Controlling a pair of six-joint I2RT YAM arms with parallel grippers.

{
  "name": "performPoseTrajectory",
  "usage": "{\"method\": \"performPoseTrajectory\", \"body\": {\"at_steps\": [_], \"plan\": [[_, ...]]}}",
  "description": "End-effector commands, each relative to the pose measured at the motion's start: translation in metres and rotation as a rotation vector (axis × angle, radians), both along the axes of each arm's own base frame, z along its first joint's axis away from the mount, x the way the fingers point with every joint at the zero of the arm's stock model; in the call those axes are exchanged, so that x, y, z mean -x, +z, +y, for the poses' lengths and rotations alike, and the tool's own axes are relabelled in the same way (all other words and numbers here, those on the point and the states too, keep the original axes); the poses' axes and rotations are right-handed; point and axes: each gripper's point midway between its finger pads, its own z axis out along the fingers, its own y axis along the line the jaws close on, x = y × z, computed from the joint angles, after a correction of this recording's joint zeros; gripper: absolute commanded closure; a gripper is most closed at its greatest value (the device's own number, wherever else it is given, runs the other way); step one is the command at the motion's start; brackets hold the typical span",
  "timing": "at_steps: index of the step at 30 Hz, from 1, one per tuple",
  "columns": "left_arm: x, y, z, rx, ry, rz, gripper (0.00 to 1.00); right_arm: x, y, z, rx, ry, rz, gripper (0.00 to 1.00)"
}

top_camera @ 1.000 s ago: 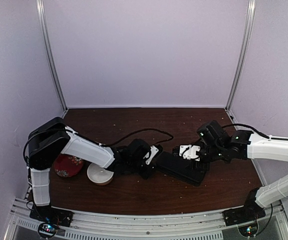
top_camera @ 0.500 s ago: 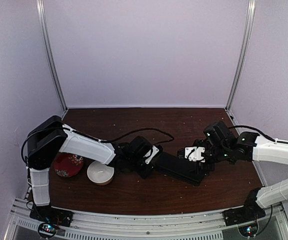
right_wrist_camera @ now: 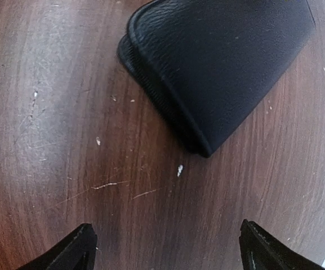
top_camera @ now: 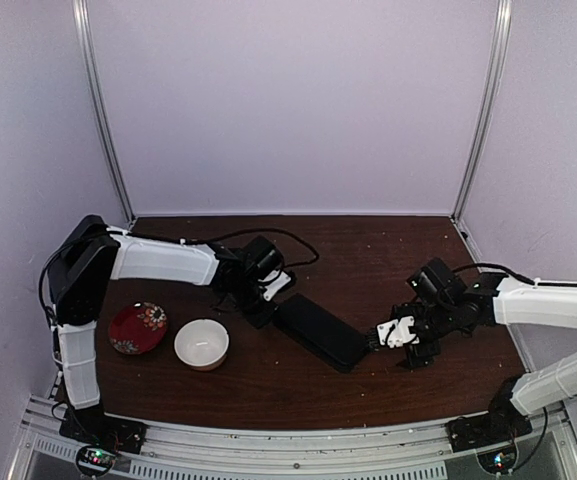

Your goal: Sort the hair-cutting tools

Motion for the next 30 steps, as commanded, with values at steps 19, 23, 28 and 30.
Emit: {"method": "performPoseTrajectory", "body": {"at_steps": [19, 23, 28, 30], "plan": [[-0.019, 0.006, -0.068, 0.156, -0.115, 0.083, 1.00, 0.000, -0.002, 0.100, -0.006, 0.183, -0.174, 0.08], [-0.014, 0.003, -0.071, 0.156, -0.123, 0.093, 1.00, 0.004, -0.012, 0.105, 0.012, 0.177, -0.158, 0.08], [-0.005, -0.003, -0.069, 0.150, -0.145, 0.113, 1.00, 0.010, -0.028, 0.114, 0.032, 0.183, -0.139, 0.08], [-0.002, -0.005, -0.068, 0.143, -0.155, 0.116, 1.00, 0.009, -0.035, 0.118, 0.059, 0.167, -0.129, 0.08]]}}
